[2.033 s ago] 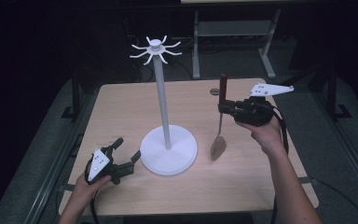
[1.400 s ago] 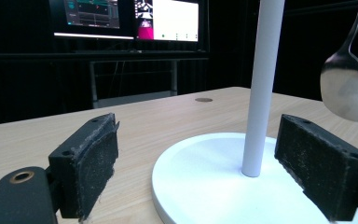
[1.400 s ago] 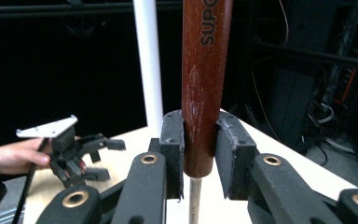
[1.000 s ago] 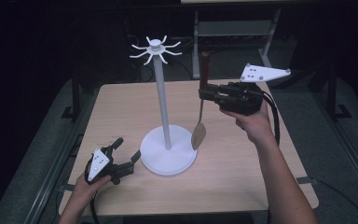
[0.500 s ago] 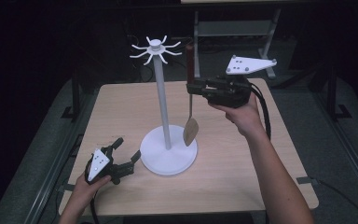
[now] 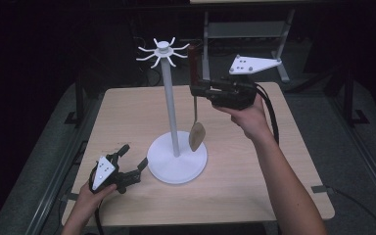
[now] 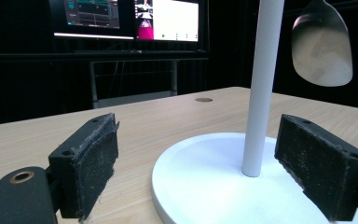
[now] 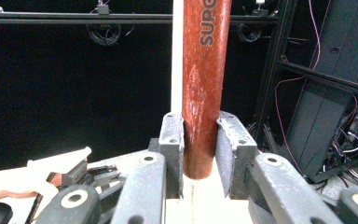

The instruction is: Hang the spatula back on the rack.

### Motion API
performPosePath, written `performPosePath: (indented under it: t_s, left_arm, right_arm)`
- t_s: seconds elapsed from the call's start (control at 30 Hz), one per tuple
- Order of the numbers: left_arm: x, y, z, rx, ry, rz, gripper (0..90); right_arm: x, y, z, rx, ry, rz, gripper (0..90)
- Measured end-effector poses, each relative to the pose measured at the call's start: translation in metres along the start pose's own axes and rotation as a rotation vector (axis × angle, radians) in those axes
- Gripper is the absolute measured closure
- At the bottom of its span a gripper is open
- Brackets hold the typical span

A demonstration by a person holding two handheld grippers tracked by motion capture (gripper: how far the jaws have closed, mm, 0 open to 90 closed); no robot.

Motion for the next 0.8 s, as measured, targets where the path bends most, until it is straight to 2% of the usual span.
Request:
performPosePath:
  t_s: [0.5, 0.8]
  left_arm:
    - [0.0, 0.0, 0.0, -0.006, -0.002, -0.001, 12.7]
    - [0.0, 0.0, 0.0, 0.0, 0.005, -0.002, 12.6]
  right_arm:
    - [0.001, 0.007, 0.021, 0.047, 0.017, -0.007, 72.6]
    - [-0.001, 0.008, 0.018, 0.054, 0.045, 0.008, 68.6]
Point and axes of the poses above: each handheld gripper's, and its own axes: z roughly forward along the jaws, y roughly out of its top, x roughly to its left, the point moved 2 cm from there along z, roughly forward along the jaws, and after that the axes turned 12 degrees about x, right-handed, at the moved point
